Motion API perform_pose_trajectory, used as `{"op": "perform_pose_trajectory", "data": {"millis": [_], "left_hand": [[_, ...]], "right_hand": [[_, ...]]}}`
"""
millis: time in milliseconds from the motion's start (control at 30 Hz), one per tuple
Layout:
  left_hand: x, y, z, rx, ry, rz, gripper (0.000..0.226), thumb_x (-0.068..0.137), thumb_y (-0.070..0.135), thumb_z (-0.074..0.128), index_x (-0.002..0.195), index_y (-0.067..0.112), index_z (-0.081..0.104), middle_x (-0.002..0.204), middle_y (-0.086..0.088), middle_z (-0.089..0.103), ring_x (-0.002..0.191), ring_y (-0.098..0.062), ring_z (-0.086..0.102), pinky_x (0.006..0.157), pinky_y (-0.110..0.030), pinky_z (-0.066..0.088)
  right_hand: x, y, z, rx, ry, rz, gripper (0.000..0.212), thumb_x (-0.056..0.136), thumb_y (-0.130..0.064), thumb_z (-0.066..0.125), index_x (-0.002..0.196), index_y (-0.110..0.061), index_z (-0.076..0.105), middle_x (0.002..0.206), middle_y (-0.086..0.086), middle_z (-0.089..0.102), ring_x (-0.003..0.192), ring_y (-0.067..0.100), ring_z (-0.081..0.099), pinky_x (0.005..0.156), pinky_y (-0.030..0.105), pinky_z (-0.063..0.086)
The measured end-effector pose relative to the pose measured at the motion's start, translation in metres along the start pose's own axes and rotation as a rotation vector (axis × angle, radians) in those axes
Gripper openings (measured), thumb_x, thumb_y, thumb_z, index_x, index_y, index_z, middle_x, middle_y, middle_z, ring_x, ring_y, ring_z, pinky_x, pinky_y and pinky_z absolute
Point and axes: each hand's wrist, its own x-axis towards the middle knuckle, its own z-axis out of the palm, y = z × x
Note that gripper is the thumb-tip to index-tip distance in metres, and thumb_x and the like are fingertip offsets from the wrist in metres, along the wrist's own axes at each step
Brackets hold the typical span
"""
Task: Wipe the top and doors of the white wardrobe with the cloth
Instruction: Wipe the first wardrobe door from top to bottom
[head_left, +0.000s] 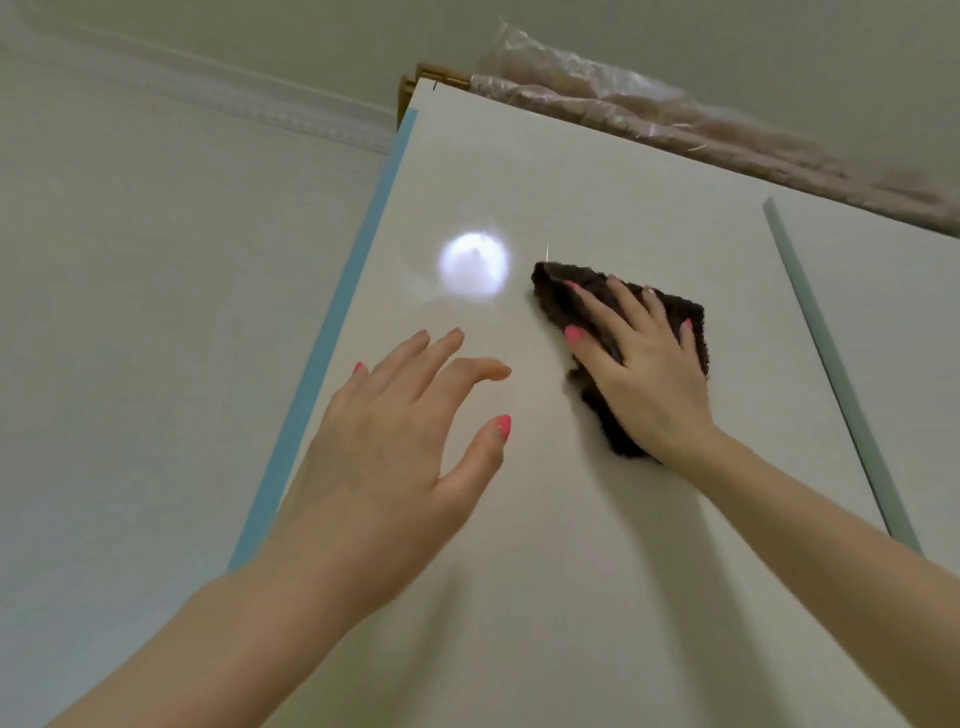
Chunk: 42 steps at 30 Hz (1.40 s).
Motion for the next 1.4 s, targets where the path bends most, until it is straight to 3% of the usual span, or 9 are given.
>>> {"op": "perform_pose_trajectory", "data": {"millis": [67, 267, 400, 533, 667, 833, 1067, 1267, 1400], "left_hand": [[-0.002, -0.003, -0.002, 0.011, 0.010, -0.006, 0.041, 0.085, 0.056, 0.027, 0.124, 0.050, 0.040, 0.147, 0.026, 0.025, 0.139, 0.005, 0.009, 0.114, -0.025, 0.007], [-0.008, -0.018, -0.009, 0.032, 0.095, -0.023, 0.046, 0.081, 0.054, 0.029, 0.123, 0.045, 0.043, 0.146, 0.024, 0.028, 0.139, 0.001, 0.016, 0.116, -0.035, 0.016], [-0.014, -0.028, -0.019, 0.054, 0.095, -0.029, 0.039, 0.082, 0.056, 0.027, 0.118, 0.049, 0.042, 0.147, 0.024, 0.027, 0.138, 0.004, 0.014, 0.115, -0.035, 0.017], [-0.024, -0.034, -0.030, 0.050, 0.132, -0.034, 0.035, 0.085, 0.054, 0.032, 0.119, 0.052, 0.038, 0.146, 0.027, 0.023, 0.138, 0.007, 0.010, 0.115, -0.031, 0.016], [-0.030, -0.036, -0.038, 0.006, 0.183, -0.043, 0.037, 0.086, 0.051, 0.034, 0.123, 0.050, 0.039, 0.144, 0.028, 0.025, 0.137, 0.009, 0.011, 0.116, -0.033, 0.016], [-0.038, -0.038, -0.043, 0.000, 0.157, -0.022, 0.041, 0.088, 0.047, 0.035, 0.129, 0.045, 0.039, 0.143, 0.027, 0.027, 0.138, 0.005, 0.015, 0.115, -0.038, 0.019], [-0.051, -0.043, -0.041, -0.068, 0.165, -0.070, 0.037, 0.089, 0.047, 0.036, 0.125, 0.045, 0.042, 0.141, 0.026, 0.029, 0.138, 0.003, 0.015, 0.115, -0.040, 0.019], [-0.058, -0.016, -0.032, -0.064, 0.158, -0.033, 0.036, 0.090, 0.041, 0.038, 0.126, 0.040, 0.045, 0.142, 0.024, 0.029, 0.139, 0.001, 0.016, 0.114, -0.040, 0.021], [-0.053, 0.000, -0.025, -0.067, 0.168, -0.063, 0.036, 0.090, 0.042, 0.039, 0.125, 0.040, 0.046, 0.148, 0.016, 0.032, 0.140, -0.002, 0.018, 0.114, -0.034, 0.019]], "right_hand": [[-0.008, -0.029, 0.018, -0.071, 0.050, 0.028, 0.048, 0.098, -0.054, 0.034, 0.145, -0.052, 0.025, 0.161, -0.010, 0.012, 0.149, 0.020, 0.001, 0.120, 0.048, -0.004], [-0.040, -0.060, 0.032, -0.110, -0.178, -0.820, 0.050, 0.092, -0.041, 0.034, 0.141, -0.035, 0.045, 0.155, -0.004, 0.033, 0.149, 0.022, 0.015, 0.121, 0.049, 0.010], [0.024, -0.059, 0.022, -0.100, -0.120, -0.424, 0.045, 0.101, -0.046, 0.033, 0.145, -0.051, 0.025, 0.160, -0.017, 0.011, 0.149, 0.010, -0.001, 0.122, 0.045, -0.001], [0.040, -0.104, 0.049, -0.067, 0.026, 0.007, 0.050, 0.100, -0.048, 0.029, 0.149, -0.043, 0.022, 0.163, -0.003, 0.007, 0.149, 0.025, -0.005, 0.119, 0.053, -0.008], [-0.014, -0.142, 0.070, -0.091, 0.012, -0.337, 0.057, 0.093, -0.051, 0.022, 0.148, -0.038, 0.027, 0.162, -0.001, 0.015, 0.150, 0.028, -0.001, 0.119, 0.053, -0.005], [-0.048, -0.118, 0.053, -0.078, -0.175, -0.965, 0.045, 0.092, -0.030, 0.045, 0.136, -0.029, 0.052, 0.149, 0.002, 0.043, 0.144, 0.024, 0.029, 0.119, 0.053, 0.015], [-0.037, -0.107, 0.050, 0.021, 0.072, -0.020, 0.049, 0.099, -0.038, 0.038, 0.146, -0.046, 0.029, 0.162, -0.010, 0.012, 0.150, 0.015, -0.001, 0.121, 0.043, -0.007], [-0.123, -0.097, 0.049, -0.091, -0.195, -0.950, 0.060, 0.084, -0.028, 0.057, 0.143, -0.024, 0.044, 0.156, 0.006, 0.032, 0.147, 0.033, 0.017, 0.117, 0.058, 0.015], [-0.089, -0.039, 0.021, -0.177, -0.241, -0.816, 0.065, 0.087, -0.021, 0.063, 0.145, -0.033, 0.036, 0.158, 0.000, 0.024, 0.149, 0.025, 0.013, 0.120, 0.051, 0.011]]}}
